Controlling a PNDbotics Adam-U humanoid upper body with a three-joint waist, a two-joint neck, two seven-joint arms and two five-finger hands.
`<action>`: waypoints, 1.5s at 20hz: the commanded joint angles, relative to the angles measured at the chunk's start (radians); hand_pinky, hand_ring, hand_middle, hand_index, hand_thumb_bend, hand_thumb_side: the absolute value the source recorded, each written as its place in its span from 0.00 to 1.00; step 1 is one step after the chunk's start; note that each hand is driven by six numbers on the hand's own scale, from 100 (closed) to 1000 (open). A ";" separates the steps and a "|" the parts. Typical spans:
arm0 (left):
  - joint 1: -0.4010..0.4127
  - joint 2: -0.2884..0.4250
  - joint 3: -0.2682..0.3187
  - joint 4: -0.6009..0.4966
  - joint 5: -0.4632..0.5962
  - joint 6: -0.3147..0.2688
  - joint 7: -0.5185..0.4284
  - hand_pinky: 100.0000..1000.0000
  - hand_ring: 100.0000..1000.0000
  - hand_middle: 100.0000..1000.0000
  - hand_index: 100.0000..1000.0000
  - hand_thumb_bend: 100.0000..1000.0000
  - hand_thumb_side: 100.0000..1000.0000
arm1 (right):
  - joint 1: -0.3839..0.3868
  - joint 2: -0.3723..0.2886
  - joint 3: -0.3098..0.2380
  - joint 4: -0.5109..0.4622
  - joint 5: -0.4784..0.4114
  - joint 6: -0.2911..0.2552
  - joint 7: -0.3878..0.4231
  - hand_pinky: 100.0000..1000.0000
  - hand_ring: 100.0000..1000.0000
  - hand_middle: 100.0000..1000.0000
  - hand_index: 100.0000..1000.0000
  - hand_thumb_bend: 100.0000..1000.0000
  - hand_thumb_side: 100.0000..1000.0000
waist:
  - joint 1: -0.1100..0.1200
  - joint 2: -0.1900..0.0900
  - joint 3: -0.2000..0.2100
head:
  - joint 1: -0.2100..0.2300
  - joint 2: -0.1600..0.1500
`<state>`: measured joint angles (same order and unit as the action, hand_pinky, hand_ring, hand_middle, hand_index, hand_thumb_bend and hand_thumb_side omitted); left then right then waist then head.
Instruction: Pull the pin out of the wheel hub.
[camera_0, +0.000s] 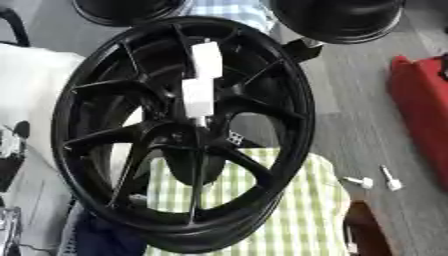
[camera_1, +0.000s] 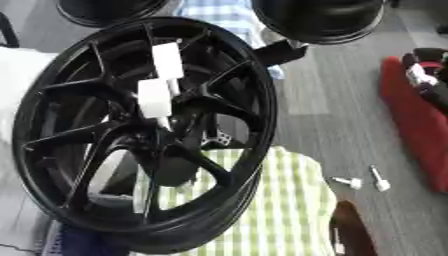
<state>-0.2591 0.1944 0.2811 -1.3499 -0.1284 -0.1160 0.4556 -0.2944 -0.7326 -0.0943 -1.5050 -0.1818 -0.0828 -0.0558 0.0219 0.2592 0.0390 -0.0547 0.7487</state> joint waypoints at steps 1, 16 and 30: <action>-0.003 0.034 0.011 -0.044 0.027 -0.007 0.007 0.72 0.68 0.53 0.74 0.76 0.41 | -0.023 -0.114 0.005 -0.083 0.003 0.016 0.024 0.74 0.65 0.70 0.76 0.23 0.37 | -0.005 -0.005 -0.006 | 0.001 -0.026; 0.110 0.060 0.001 -0.325 0.143 0.008 -0.033 0.72 0.68 0.53 0.74 0.75 0.41 | -0.184 -0.431 0.099 -0.278 0.034 0.113 0.153 0.77 0.70 0.72 0.77 0.33 0.36 | -0.007 0.030 -0.028 | -0.006 -0.080; 0.137 0.064 -0.008 -0.391 0.116 0.042 -0.036 0.72 0.68 0.53 0.74 0.75 0.40 | -0.532 -0.457 0.334 -0.305 0.177 0.162 0.472 0.79 0.73 0.72 0.77 0.42 0.37 | -0.045 0.019 -0.007 | -0.018 -0.051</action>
<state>-0.1227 0.2294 0.2740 -1.7212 -0.0054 -0.0771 0.4198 -0.8104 -1.1786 0.2287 -1.8172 -0.0274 0.0781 0.3838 -0.0239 0.3004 0.0311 -0.0669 0.6937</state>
